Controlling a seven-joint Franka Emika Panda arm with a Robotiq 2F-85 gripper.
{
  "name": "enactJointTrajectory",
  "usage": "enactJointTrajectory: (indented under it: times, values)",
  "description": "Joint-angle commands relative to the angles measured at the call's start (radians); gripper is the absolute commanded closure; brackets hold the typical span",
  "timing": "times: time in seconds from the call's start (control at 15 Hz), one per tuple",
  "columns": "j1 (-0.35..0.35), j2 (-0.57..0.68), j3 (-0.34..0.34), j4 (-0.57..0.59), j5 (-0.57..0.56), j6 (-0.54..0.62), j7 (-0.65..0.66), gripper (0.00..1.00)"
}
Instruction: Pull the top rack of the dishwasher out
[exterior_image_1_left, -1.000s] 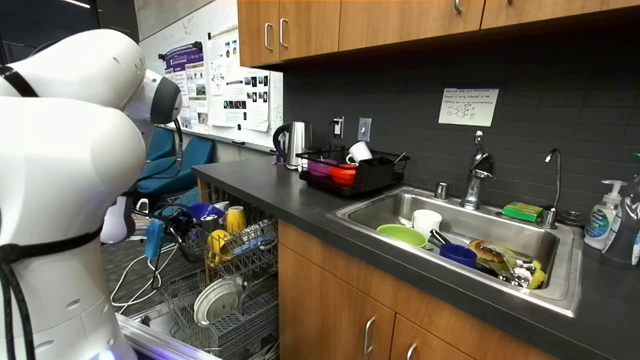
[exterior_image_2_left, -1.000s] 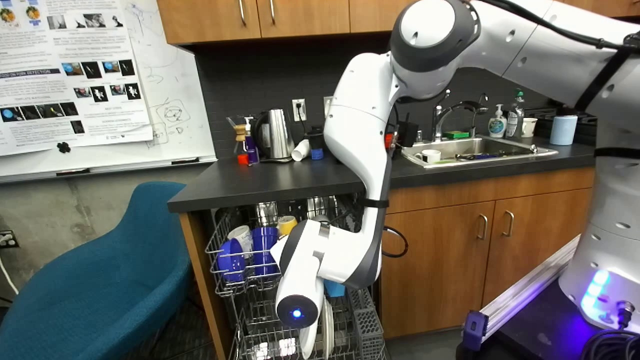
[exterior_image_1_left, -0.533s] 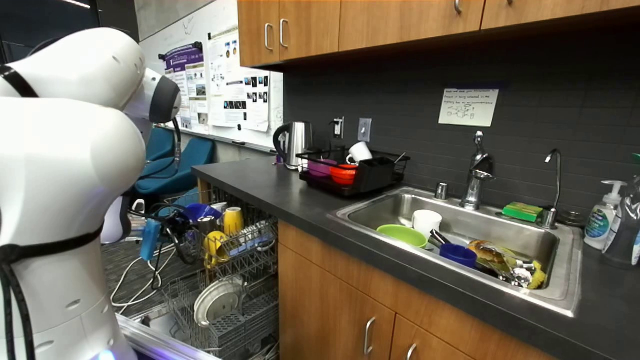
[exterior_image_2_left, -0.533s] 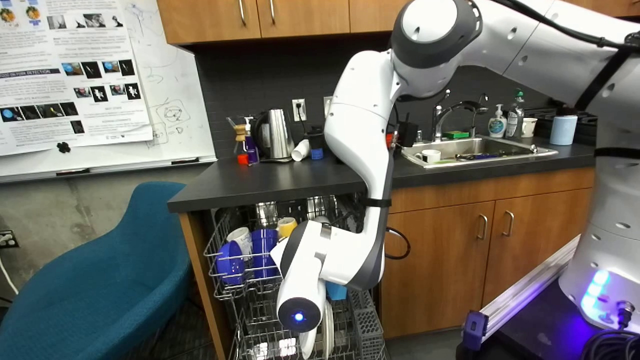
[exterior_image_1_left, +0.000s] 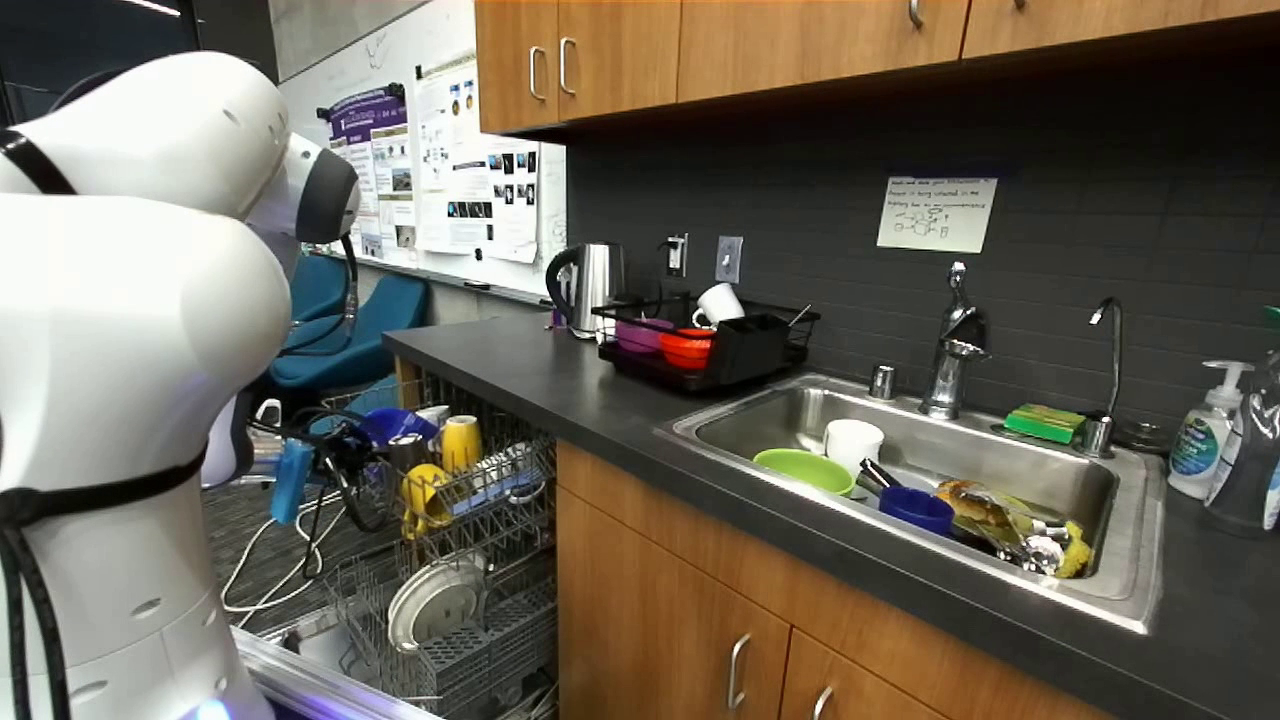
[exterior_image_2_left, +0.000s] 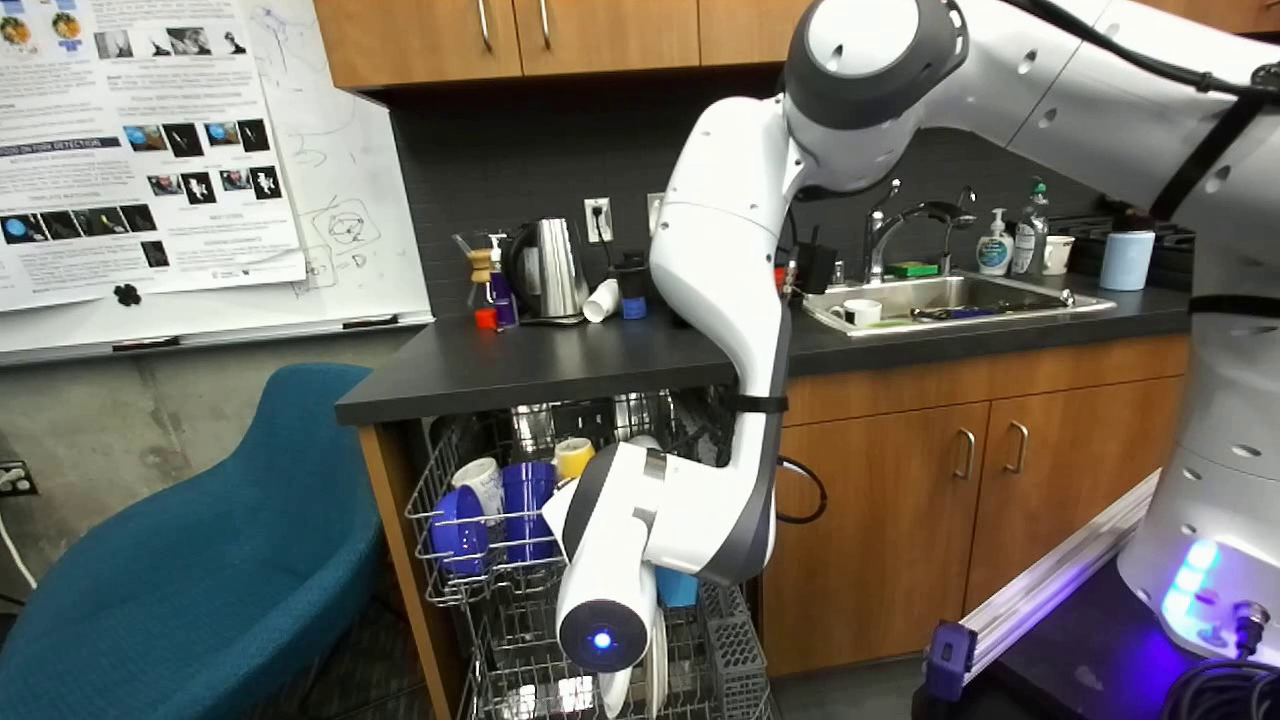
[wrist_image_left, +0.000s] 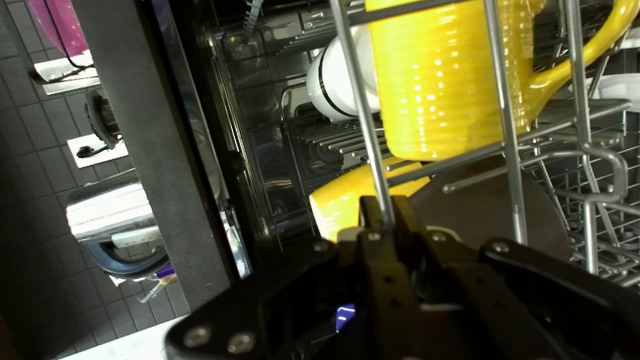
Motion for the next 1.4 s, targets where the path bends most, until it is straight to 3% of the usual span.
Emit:
enactJointTrajectory:
  times: [0.0, 0.07, 0.4, 0.67, 1.0, 1.13, 1.33]
  values:
    - [-0.010, 0.015, 0.047, -0.104, 0.087, 0.032, 0.137, 0.91]
    - [-0.011, 0.014, 0.047, -0.107, 0.084, 0.035, 0.138, 0.66]
    - [-0.013, -0.013, 0.044, -0.153, 0.024, 0.071, 0.217, 0.61]
    - [-0.018, -0.071, 0.056, -0.296, -0.046, 0.084, 0.324, 0.35]
    - [-0.015, -0.055, 0.112, -0.546, -0.111, 0.212, 0.452, 0.01]
    - [-0.033, -0.067, 0.122, -0.602, -0.139, 0.287, 0.460, 0.00]
    - [-0.045, -0.075, 0.138, -0.644, -0.152, 0.311, 0.474, 0.00]
